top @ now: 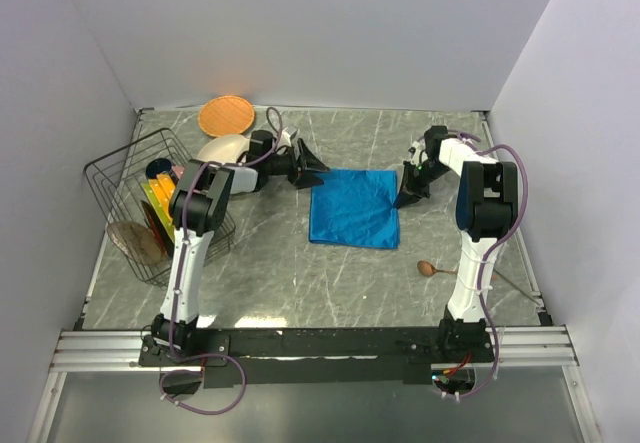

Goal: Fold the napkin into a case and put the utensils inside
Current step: Smooth out the square-folded napkin at the center of the board.

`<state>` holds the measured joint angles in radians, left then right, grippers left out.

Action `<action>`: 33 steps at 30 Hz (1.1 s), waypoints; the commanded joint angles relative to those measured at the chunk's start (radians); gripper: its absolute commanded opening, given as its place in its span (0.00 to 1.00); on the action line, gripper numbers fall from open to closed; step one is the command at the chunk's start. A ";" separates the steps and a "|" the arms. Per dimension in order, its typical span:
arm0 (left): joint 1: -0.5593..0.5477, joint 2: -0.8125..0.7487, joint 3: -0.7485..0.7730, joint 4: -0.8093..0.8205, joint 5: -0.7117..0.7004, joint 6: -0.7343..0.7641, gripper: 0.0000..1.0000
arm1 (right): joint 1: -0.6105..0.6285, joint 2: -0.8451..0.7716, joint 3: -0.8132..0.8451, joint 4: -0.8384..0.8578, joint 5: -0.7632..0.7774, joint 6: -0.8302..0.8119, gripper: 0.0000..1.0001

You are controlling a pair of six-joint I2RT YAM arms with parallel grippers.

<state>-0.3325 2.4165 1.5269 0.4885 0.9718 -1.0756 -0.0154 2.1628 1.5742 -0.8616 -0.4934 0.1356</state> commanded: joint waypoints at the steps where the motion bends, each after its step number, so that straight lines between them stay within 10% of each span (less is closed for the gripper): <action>1: -0.019 -0.065 0.059 0.024 0.045 0.032 0.77 | -0.006 0.017 0.038 -0.025 0.059 -0.028 0.00; 11: -0.063 0.104 0.257 0.171 -0.005 -0.162 0.77 | -0.006 0.020 0.049 -0.034 0.053 -0.042 0.00; 27: -0.023 0.182 0.303 0.051 -0.041 -0.080 0.78 | -0.006 0.009 0.044 -0.047 0.033 -0.077 0.00; 30: -0.028 0.120 0.314 0.078 0.011 -0.052 0.78 | -0.008 0.006 0.084 -0.066 -0.008 -0.080 0.19; 31: -0.030 0.103 0.312 0.073 0.024 -0.044 0.78 | -0.009 -0.010 0.093 -0.073 -0.017 -0.083 0.43; 33: -0.033 0.051 0.290 0.058 0.037 -0.024 0.78 | -0.018 -0.037 0.109 -0.073 -0.051 -0.090 0.60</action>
<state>-0.3740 2.6011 1.8336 0.5522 0.9546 -1.1675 -0.0170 2.1685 1.6173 -0.9131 -0.5030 0.0746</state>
